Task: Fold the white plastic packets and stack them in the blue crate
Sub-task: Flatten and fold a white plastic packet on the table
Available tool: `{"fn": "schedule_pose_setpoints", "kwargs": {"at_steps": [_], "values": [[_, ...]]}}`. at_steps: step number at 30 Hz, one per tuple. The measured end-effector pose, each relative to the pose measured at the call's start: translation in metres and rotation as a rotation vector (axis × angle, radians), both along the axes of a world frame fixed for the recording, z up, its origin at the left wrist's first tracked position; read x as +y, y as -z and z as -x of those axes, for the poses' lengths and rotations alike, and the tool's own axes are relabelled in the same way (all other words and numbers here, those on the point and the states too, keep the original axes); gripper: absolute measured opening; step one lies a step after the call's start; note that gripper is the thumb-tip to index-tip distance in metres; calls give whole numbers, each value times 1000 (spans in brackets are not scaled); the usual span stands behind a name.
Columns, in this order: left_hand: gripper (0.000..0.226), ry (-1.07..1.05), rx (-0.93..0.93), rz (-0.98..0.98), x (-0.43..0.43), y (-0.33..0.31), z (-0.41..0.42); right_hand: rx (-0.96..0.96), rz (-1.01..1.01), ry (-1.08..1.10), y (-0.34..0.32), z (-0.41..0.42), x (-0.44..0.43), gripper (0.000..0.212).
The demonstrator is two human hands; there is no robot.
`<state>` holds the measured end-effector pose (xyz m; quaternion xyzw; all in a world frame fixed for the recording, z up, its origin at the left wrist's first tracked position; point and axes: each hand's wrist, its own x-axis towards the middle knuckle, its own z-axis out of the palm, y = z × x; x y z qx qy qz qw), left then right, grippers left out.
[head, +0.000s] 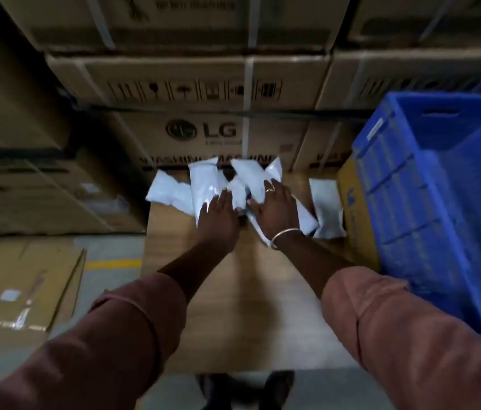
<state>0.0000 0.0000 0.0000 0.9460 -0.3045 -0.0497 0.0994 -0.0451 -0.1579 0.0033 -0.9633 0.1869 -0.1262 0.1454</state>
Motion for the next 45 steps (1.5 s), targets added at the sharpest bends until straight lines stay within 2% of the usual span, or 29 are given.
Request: {"fn": "schedule_pose_setpoints", "kwargs": {"at_steps": [3, 6, 10, 13, 15, 17, 20, 25, 29, 33, 35, 38, 42, 45], "values": [[55, -88, 68, 43, 2, 33, 4, 131, -13, 60, 35, -4, 4, 74], [53, -80, 83, 66, 2, 55, 15, 159, -22, 63, 44, -1, 10, 64], [55, -73, 77, 108, 2, 54, 18, 3, -84, 99, 39, -3, 6, 47], [52, -118, 16, 174, 9, 47, 17, -130, -175, 132, 27, 4, 4, 53], [51, -162, -33, 200, 16, 42, 18, -205, -181, 161, 23, 16, 2, 48], [51, -232, -29, 243, 28, 42, 26, -282, -182, 150, 24, 39, 7, 41], [47, -375, 8, 291, 55, 60, 45, -338, -219, 71, 25, 95, 25, 43], [45, -623, 162, 346, 112, 97, 92, -164, -294, -146, 60, 220, 41, 48], [46, -533, 204, 338, 130, 116, 137, 95, -331, -263, 109, 281, 35, 44], [51, -267, 199, 323, 122, 123, 175, 249, -265, -331, 130, 301, 14, 54], [53, -159, 200, 284, 112, 124, 186, 271, -237, -343, 131, 299, 3, 49], [54, -113, 202, 195, 99, 128, 194, 266, -194, -364, 126, 291, -5, 38], [55, -56, 166, 112, 84, 129, 196, 171, -209, -244, 113, 266, 25, 54], [55, -27, 153, 96, 68, 132, 190, 194, -226, -118, 124, 231, 66, 52]]}}
